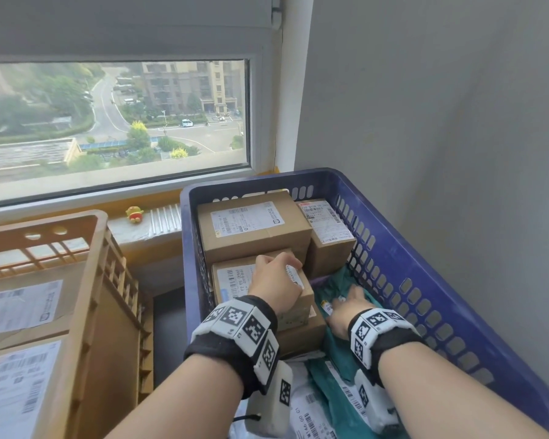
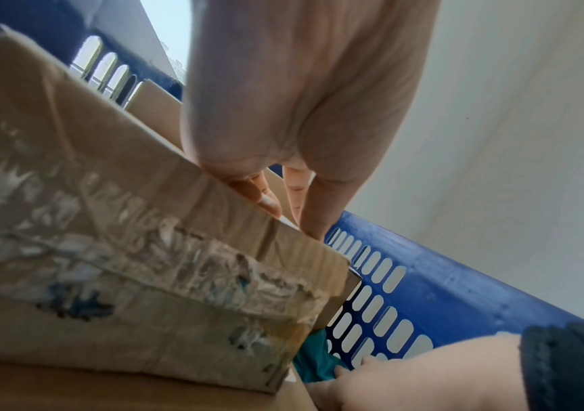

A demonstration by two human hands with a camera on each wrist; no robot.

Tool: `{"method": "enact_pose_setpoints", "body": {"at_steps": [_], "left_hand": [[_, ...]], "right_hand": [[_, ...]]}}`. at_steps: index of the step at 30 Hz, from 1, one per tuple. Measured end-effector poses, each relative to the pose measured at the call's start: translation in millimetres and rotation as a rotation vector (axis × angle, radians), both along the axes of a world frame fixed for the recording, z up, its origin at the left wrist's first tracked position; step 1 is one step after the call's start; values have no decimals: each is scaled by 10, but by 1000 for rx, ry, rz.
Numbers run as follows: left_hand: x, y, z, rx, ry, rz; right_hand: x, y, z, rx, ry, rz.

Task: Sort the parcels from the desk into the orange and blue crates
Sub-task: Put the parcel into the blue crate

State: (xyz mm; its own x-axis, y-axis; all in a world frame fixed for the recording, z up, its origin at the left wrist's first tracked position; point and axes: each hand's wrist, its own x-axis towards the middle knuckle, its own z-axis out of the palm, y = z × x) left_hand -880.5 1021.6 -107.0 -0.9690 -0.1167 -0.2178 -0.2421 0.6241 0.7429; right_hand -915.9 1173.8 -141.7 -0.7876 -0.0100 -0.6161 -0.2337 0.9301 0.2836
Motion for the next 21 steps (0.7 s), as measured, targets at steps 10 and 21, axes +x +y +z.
{"method": "enact_pose_setpoints", "body": {"at_steps": [10, 21], "left_hand": [[-11, 15, 14, -10, -21, 23], [43, 80, 194, -62, -80, 36]], "right_hand": [[-97, -107, 184, -20, -37, 7], [-115, 54, 375, -216, 83, -122]]}}
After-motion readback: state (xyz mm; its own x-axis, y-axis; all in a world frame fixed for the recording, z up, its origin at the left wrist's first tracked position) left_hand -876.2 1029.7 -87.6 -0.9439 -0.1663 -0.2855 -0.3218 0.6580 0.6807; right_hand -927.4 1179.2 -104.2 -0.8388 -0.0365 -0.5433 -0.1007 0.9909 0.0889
